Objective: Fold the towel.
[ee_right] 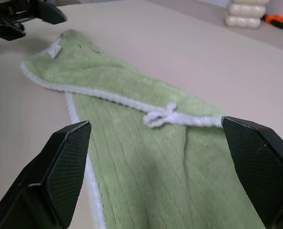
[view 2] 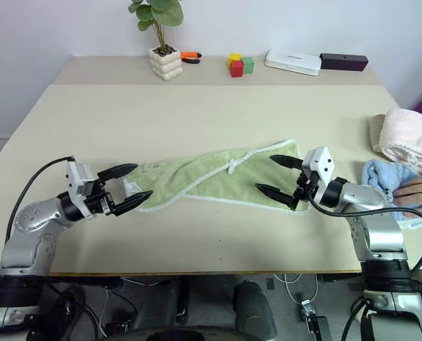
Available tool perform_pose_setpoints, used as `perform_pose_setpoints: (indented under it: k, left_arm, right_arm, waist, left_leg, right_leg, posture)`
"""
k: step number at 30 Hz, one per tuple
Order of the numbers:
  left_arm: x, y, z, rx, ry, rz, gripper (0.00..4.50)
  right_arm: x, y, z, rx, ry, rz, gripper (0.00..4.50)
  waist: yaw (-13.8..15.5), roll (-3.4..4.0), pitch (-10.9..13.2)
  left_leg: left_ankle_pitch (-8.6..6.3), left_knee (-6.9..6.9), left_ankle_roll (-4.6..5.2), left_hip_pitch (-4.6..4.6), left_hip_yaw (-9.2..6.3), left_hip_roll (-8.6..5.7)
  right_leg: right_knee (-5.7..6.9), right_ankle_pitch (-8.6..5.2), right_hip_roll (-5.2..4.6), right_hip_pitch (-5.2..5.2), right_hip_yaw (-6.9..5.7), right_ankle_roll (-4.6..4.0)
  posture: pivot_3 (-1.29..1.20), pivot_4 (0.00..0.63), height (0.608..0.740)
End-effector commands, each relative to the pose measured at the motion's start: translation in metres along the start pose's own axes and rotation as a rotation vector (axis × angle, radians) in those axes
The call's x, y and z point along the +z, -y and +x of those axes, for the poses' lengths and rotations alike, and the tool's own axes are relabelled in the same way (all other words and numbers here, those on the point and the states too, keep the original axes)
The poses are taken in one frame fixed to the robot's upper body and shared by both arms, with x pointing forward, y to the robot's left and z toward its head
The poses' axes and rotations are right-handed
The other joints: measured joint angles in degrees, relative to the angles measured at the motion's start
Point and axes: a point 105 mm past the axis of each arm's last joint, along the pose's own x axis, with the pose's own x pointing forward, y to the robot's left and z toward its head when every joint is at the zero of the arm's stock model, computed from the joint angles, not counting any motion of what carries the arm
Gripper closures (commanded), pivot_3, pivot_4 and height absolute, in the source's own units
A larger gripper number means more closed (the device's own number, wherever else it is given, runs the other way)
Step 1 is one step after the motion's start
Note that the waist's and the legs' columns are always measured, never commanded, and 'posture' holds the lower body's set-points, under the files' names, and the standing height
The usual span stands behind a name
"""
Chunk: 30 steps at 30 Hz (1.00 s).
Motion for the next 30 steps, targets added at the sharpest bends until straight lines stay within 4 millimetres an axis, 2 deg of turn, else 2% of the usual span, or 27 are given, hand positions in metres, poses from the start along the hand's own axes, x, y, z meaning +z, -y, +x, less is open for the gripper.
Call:
perform_pose_setpoints:
  k: [1,7,12,18,23,26,30]
  left_arm:
    - [0.004,-0.001,0.002,-0.019,0.003,0.020,0.00]
    - [0.006,-0.005,0.003,-0.054,-0.014,0.046,0.00]
    - [0.012,-0.013,-0.007,-0.074,-0.025,0.069,0.00]
    - [0.014,0.005,-0.018,-0.170,-0.058,0.041,0.00]
    - [0.011,0.005,-0.029,-0.202,-0.124,0.081,0.00]
    - [0.003,0.011,-0.025,-0.248,-0.193,0.160,0.00]
    - [-0.001,0.007,-0.018,-0.269,-0.225,0.239,0.00]
  right_arm:
    - [0.015,0.001,0.004,-0.003,0.051,-0.047,0.04]
    - [0.016,-0.002,0.012,-0.012,0.082,-0.046,0.04]
    - [0.016,-0.002,0.024,-0.019,0.107,-0.050,0.04]
    - [0.020,-0.003,0.037,0.011,0.148,-0.054,0.04]
    - [0.022,-0.010,0.047,0.026,0.176,-0.057,0.04]
    - [0.020,-0.011,0.047,0.019,0.192,-0.059,0.04]
    - [0.019,-0.019,0.055,0.005,0.223,-0.054,0.04]
  waist:
    - [-0.1,0.00,0.0]
    - [-0.1,0.00,0.0]
    - [-0.2,0.00,0.0]
    - [-0.2,0.01,0.0]
    - [-0.1,0.00,0.0]
    - [-0.2,0.04,0.0]
    - [-0.1,0.03,0.0]
  left_leg:
    - [0.00,-0.01,0.00,0.00,0.00,0.00]
    - [0.00,-0.01,0.00,0.00,0.00,0.00]
    - [0.00,-0.02,0.00,0.00,0.00,0.00]
    - [0.00,-0.05,0.00,0.00,0.03,0.01]
    - [0.00,-0.03,0.00,0.00,0.03,0.01]
    - [0.00,-0.05,0.00,0.00,0.03,0.01]
    - [0.00,-0.04,0.00,0.00,0.04,0.01]
  right_leg:
    - [0.00,0.00,0.00,0.00,0.00,0.00]
    - [0.00,0.00,0.01,-0.01,0.00,0.00]
    - [0.01,0.00,0.01,-0.02,0.00,0.00]
    - [0.00,0.00,0.00,-0.04,0.02,0.00]
    - [0.01,0.00,0.00,-0.03,0.01,-0.01]
    - [0.01,-0.01,0.00,-0.05,0.01,-0.01]
    - [0.01,0.00,0.01,-0.04,0.01,-0.01]
  posture:
    - [0.00,0.150,0.740]
    - [0.00,0.150,0.740]
    - [0.00,0.150,0.740]
    - [0.00,0.150,0.740]
    - [0.00,0.150,0.740]
    - [0.00,0.150,0.740]
    - [0.00,0.150,0.740]
